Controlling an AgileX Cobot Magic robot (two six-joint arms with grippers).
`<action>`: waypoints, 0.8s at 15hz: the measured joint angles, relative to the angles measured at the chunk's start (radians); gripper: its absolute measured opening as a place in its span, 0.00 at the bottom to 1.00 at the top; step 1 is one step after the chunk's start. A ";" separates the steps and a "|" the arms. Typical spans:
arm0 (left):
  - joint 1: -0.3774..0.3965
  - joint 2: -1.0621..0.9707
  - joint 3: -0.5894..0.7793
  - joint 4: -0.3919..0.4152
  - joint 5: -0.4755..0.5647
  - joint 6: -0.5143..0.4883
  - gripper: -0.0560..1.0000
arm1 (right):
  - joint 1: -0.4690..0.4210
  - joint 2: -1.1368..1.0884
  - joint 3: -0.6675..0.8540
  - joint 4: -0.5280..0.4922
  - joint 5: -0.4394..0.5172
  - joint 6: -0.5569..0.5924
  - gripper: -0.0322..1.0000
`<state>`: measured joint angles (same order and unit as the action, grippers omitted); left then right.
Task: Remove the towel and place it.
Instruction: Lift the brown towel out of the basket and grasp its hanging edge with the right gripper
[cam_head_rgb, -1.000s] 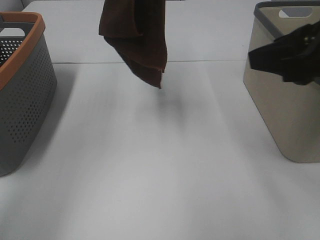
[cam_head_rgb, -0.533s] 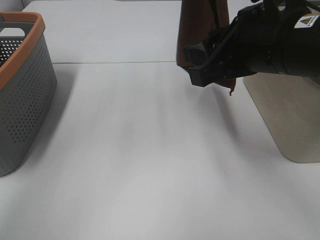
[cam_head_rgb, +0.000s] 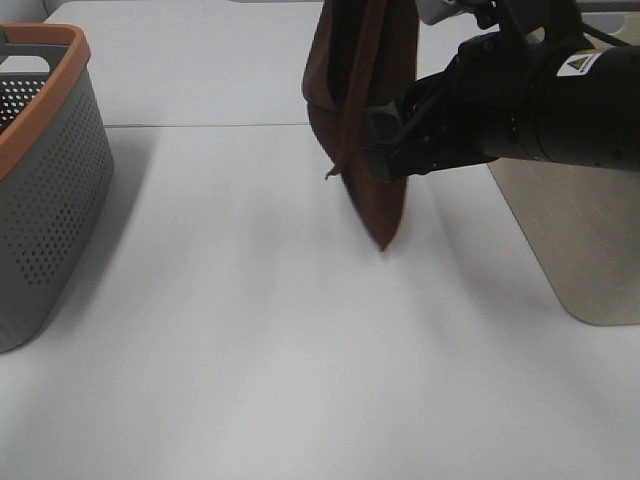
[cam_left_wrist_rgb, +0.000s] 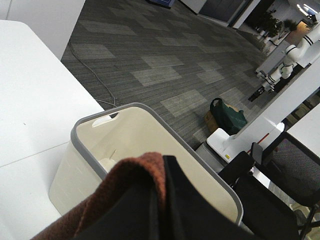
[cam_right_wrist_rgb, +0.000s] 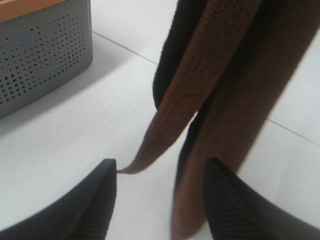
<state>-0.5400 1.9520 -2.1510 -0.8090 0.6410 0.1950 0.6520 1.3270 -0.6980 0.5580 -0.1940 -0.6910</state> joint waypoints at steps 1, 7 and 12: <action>0.000 0.000 0.000 0.000 0.007 0.000 0.05 | 0.000 0.000 0.000 0.000 0.000 0.000 0.53; 0.000 0.000 0.000 -0.001 0.013 0.000 0.05 | 0.000 0.000 0.000 0.001 0.000 0.018 0.53; 0.000 0.000 0.000 -0.057 0.013 0.000 0.05 | 0.000 0.000 0.000 0.001 0.000 0.021 0.53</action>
<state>-0.5400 1.9520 -2.1510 -0.8660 0.6540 0.1950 0.6520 1.3270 -0.6980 0.5590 -0.1940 -0.6700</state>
